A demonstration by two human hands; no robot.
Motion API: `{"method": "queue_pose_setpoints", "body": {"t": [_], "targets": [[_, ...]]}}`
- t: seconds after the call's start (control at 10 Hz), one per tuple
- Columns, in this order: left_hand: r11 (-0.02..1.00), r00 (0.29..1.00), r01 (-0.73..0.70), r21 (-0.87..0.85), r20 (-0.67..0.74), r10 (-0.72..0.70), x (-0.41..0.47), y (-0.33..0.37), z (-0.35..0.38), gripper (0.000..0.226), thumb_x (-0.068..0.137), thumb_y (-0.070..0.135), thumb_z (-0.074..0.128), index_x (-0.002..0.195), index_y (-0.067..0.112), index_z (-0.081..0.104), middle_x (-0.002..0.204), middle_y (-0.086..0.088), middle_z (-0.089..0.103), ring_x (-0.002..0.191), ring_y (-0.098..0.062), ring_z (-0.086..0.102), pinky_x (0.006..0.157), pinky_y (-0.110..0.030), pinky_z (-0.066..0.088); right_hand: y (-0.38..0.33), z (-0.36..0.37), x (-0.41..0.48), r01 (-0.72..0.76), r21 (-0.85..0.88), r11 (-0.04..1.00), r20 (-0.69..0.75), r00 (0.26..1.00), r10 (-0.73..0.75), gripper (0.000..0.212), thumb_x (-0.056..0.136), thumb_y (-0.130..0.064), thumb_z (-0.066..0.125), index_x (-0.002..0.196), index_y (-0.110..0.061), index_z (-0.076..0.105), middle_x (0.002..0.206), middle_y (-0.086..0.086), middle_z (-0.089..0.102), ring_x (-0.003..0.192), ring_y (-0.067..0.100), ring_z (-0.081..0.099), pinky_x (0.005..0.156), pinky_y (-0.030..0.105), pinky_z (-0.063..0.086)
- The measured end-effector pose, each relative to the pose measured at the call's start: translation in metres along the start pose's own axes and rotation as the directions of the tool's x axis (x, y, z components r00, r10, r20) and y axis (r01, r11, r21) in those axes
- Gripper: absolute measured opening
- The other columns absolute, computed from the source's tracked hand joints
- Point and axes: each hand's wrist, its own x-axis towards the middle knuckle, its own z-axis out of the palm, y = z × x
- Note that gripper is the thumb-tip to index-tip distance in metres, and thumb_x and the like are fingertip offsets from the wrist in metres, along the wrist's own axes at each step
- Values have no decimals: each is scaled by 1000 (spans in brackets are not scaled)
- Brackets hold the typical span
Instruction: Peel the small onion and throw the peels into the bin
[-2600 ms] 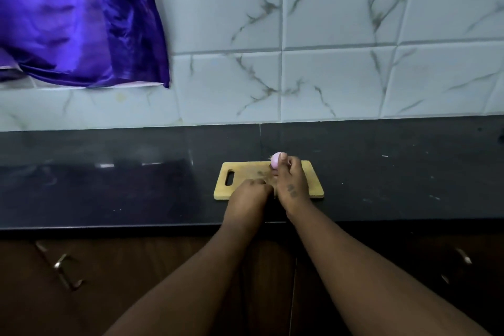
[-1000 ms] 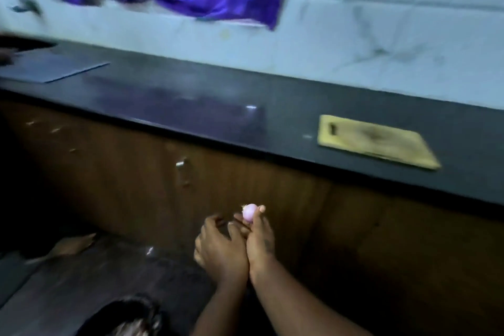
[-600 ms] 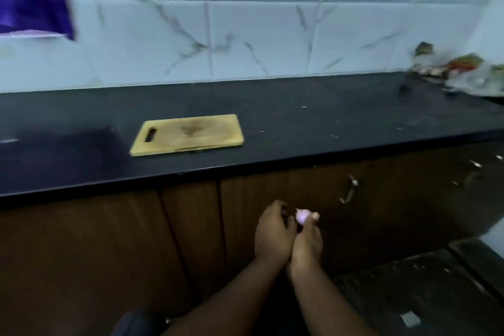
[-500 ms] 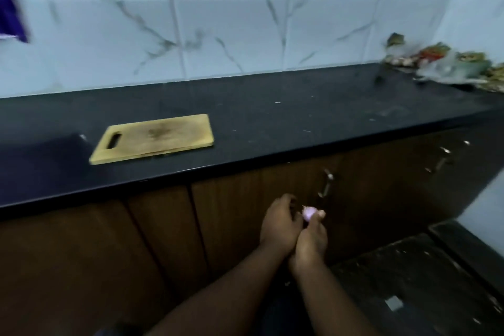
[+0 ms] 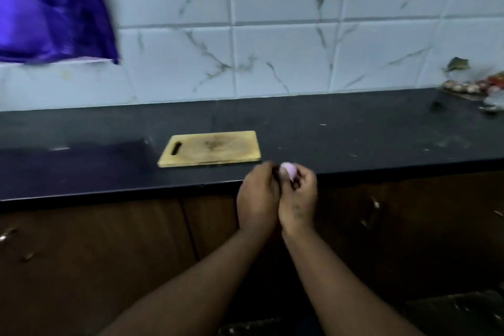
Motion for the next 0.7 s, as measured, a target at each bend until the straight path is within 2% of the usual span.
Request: {"method": "queue_pose_setpoints", "body": {"t": [0.1, 0.2, 0.3, 0.4, 0.5, 0.6, 0.7], "targets": [[997, 993, 46, 60, -110, -39, 54, -22, -44, 9, 100, 23, 54, 100, 17, 60, 96, -4, 69, 94, -27, 63, 74, -43, 48, -20, 67, 31, 185, -214, 959, 245, 961, -131, 32, 90, -17, 73, 120, -17, 62, 113, -1, 69, 104, 16, 66, 94, 31, 52], [961, 996, 44, 274, -86, -21, 110, -56, -64, 10, 97, 17, 53, 102, 12, 61, 106, -9, 66, 99, -31, 61, 78, -40, 42, -18, 120, 70, 354, -386, 852, 426, 887, -175, 29, 86, -22, 75, 114, -19, 67, 113, 2, 69, 101, 16, 64, 90, 30, 51], [896, 999, 36, 442, -22, -30, 151, -100, -71, 11, 96, 17, 55, 96, 12, 65, 106, -10, 66, 96, -30, 62, 79, -39, 44, -3, 152, 97, 559, -489, 670, 645, 748, -153, 26, 96, -30, 65, 118, -17, 66, 115, 5, 64, 102, 19, 61, 82, 26, 44], [892, 995, 57, 448, 47, -87, 162, -125, -74, 13, 95, 17, 54, 87, 15, 64, 100, -5, 66, 91, -26, 60, 78, -39, 47, 5, 161, 105, 588, -508, 630, 719, 692, -67, 30, 93, -22, 66, 123, -19, 65, 119, 0, 66, 108, 17, 60, 89, 28, 47], [919, 981, 119, 376, 98, -167, 165, -117, -81, 17, 94, 22, 48, 89, 15, 63, 97, -4, 65, 91, -27, 59, 81, -41, 46, -3, 161, 107, 512, -552, 658, 713, 700, 53, 48, 90, -21, 67, 137, -20, 58, 132, -1, 63, 122, 19, 56, 104, 32, 45], [910, 960, 164, 380, 151, -236, 178, -101, -96, 14, 97, 24, 50, 95, 17, 62, 103, -3, 66, 94, -25, 60, 84, -40, 48, -25, 165, 113, 479, -620, 622, 723, 657, 215, 71, 87, -14, 70, 151, -24, 42, 148, -3, 49, 135, 17, 48, 108, 21, 33], [865, 933, 162, 475, 213, -291, 190, -86, -115, 16, 95, 21, 52, 104, 18, 65, 112, -2, 68, 99, -23, 61, 86, -36, 46, -51, 166, 116, 428, -713, 556, 679, 618, 395, 85, 84, -18, 74, 157, -25, 30, 157, 0, 38, 140, 18, 44, 111, 24, 36]]}}
